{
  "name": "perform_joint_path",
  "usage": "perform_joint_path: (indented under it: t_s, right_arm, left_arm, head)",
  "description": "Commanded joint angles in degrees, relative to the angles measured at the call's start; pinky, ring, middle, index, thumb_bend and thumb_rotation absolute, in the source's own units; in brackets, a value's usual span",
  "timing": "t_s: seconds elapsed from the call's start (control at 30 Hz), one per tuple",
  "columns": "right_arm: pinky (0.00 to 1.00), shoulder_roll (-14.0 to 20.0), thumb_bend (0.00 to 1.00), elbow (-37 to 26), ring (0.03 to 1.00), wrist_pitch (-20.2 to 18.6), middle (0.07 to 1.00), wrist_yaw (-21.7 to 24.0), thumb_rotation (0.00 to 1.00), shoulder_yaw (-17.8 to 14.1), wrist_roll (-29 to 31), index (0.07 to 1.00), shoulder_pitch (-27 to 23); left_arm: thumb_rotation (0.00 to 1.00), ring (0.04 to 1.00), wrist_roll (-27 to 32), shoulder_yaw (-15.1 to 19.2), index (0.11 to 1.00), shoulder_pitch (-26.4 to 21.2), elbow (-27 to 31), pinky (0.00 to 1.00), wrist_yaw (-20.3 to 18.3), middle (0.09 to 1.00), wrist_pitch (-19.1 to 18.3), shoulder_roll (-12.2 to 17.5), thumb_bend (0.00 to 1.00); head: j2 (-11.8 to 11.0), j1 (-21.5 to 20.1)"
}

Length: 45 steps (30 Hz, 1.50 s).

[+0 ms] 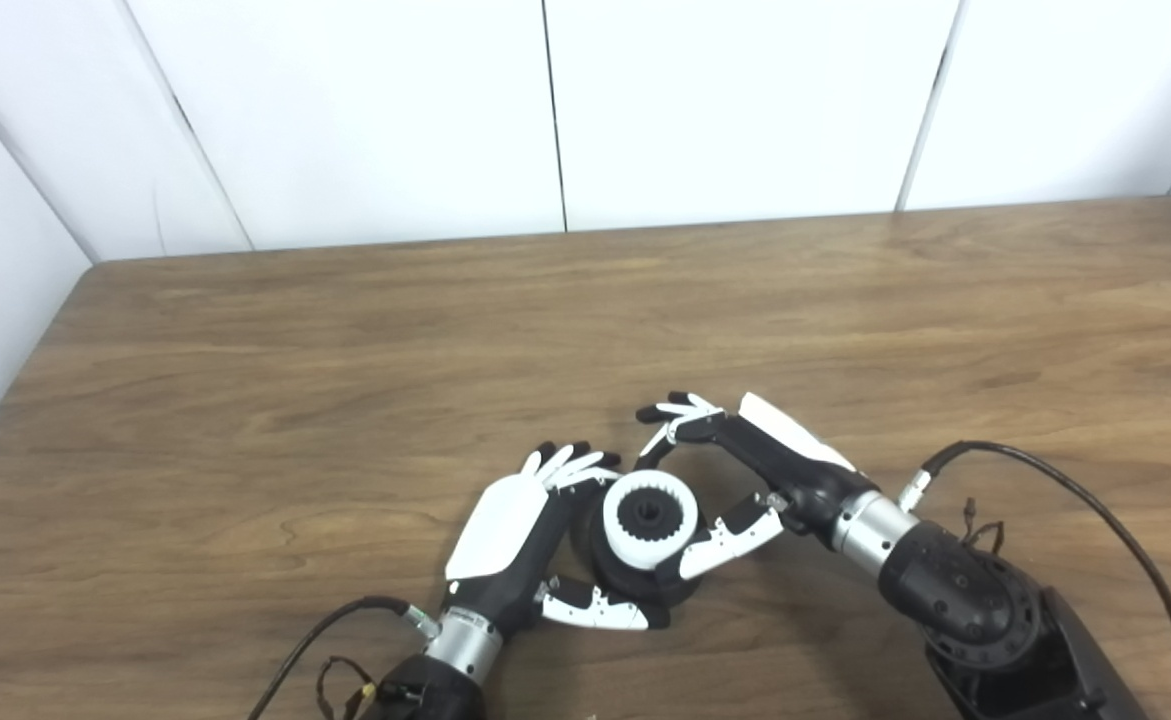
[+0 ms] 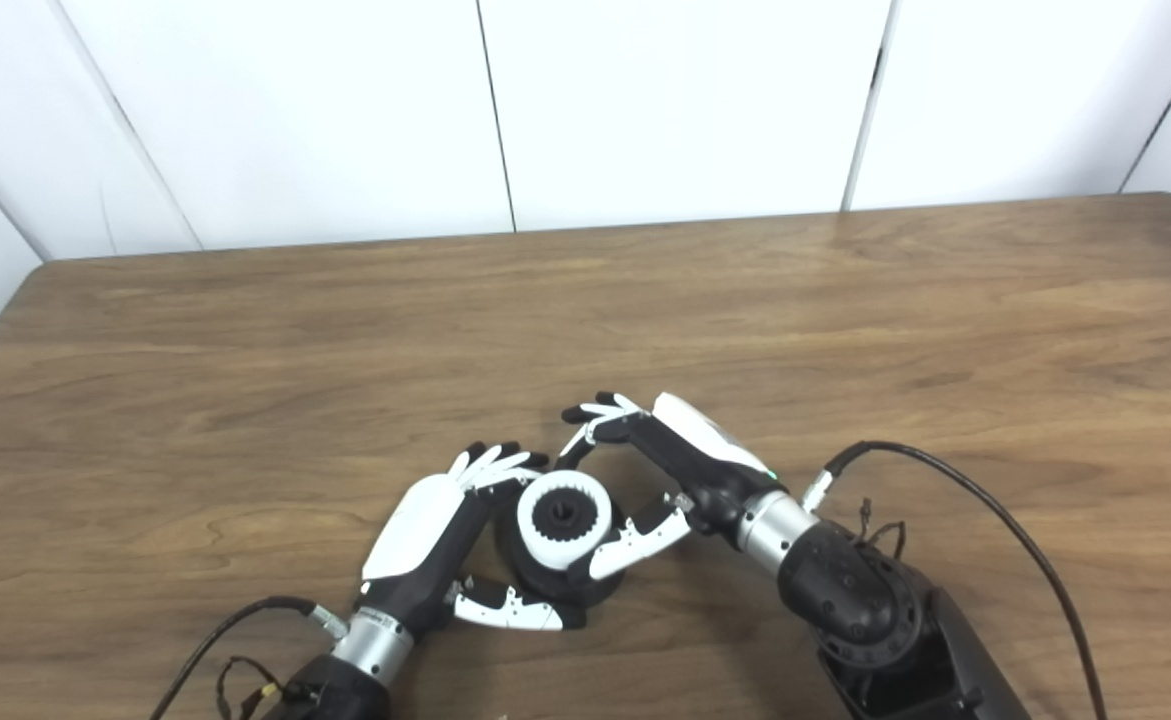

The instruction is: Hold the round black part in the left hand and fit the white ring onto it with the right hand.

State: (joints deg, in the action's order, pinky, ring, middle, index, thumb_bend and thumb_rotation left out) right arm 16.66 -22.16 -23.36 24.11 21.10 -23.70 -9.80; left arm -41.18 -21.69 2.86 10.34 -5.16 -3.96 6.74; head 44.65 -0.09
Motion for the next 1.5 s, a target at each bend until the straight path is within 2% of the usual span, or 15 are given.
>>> perform_joint_path:
  t_s: [0.0, 0.37, 0.4, 0.43, 0.47, 0.53, 0.63, 0.83, 1.1, 1.47]
  right_arm:
    - [1.0, 0.1, 0.52, -0.4, 1.0, 2.5, 0.895, -0.6, 0.16, -0.3, 0.2, 0.493, -1.0]
    - [1.0, 0.4, 0.52, 1.1, 1.0, 3.0, 0.897, -0.4, 0.16, -0.5, 0.3, 0.495, -0.9]
    - [1.0, 0.4, 0.59, 1.2, 1.0, 3.0, 0.897, -0.4, 0.19, -0.5, 0.2, 0.523, -0.9]
    - [0.99, 0.5, 0.74, 1.2, 1.0, 3.1, 0.896, -0.4, 0.24, -0.4, 0.1, 0.58, -0.9]
    - [0.99, 0.6, 0.81, 1.3, 1.0, 2.9, 0.896, -0.3, 0.27, -0.4, -0.1, 0.609, -0.9]
    - [1.0, 0.7, 0.9, 1.2, 1.0, 2.5, 0.896, -0.1, 0.3, -0.2, -0.4, 0.657, -1.0]
    - [1.0, 0.8, 0.94, 1.2, 1.0, 2.0, 0.897, 0.3, 0.32, -0.2, -0.4, 0.671, -1.1]
    - [0.98, 1.0, 0.98, 1.5, 1.0, 1.8, 0.894, 0.5, 0.34, -0.3, -0.5, 0.667, -1.3]
    - [0.96, 0.5, 1.0, 2.0, 1.0, 1.2, 0.898, 0.4, 0.33, -0.9, 0.1, 0.691, -1.7]
    - [0.95, 0.5, 1.0, 2.5, 1.0, 0.8, 0.904, 0.1, 0.34, -1.4, 0.4, 0.728, -2.7]
  left_arm:
    - [0.32, 0.965, -0.2, -0.2, 0.672, -0.2, 0.1, 1.0, -0.6, 0.883, -0.6, 0.0, 0.92]
    - [0.32, 0.963, -0.1, -0.2, 0.673, -0.3, -0.1, 1.0, -0.3, 0.881, -0.1, 0.1, 0.92]
    - [0.32, 0.963, -0.1, -0.2, 0.674, -0.3, -0.1, 1.0, -0.3, 0.881, -0.1, 0.1, 0.92]
    - [0.32, 0.963, -0.2, -0.3, 0.675, -0.3, -0.1, 1.0, -0.3, 0.881, -0.1, 0.1, 0.92]
    - [0.32, 0.963, -0.2, -0.3, 0.675, -0.3, -0.1, 1.0, -0.4, 0.881, -0.2, 0.1, 0.92]
    - [0.32, 0.965, -0.2, -0.2, 0.681, -0.3, -0.3, 1.0, -0.3, 0.882, -0.1, 0.1, 0.93]
    - [0.34, 0.968, 0.2, -0.1, 0.701, -0.3, -0.2, 1.0, -0.6, 0.883, -0.4, 0.1, 0.94]
    - [0.34, 0.975, 1.1, 0.3, 0.756, -0.4, 0.0, 1.0, -1.6, 0.892, -1.5, -0.1, 1.0]
    - [0.34, 0.993, 2.9, 1.2, 0.83, -0.7, 0.7, 1.0, -4.0, 0.911, -2.9, 0.2, 1.0]
    - [0.38, 0.988, 3.6, 2.1, 0.894, -1.9, 1.8, 1.0, -6.7, 0.921, -2.5, 2.9, 1.0]
  head:
    - [0.1, 0.0]
    - [0.0, 0.1]
    - [0.0, 0.1]
    - [0.0, 0.1]
    - [0.0, 0.0]
    - [0.0, 0.0]
    - [0.0, 0.0]
    - [-0.1, 0.2]
    - [-0.3, 0.4]
    - [-0.7, 0.6]
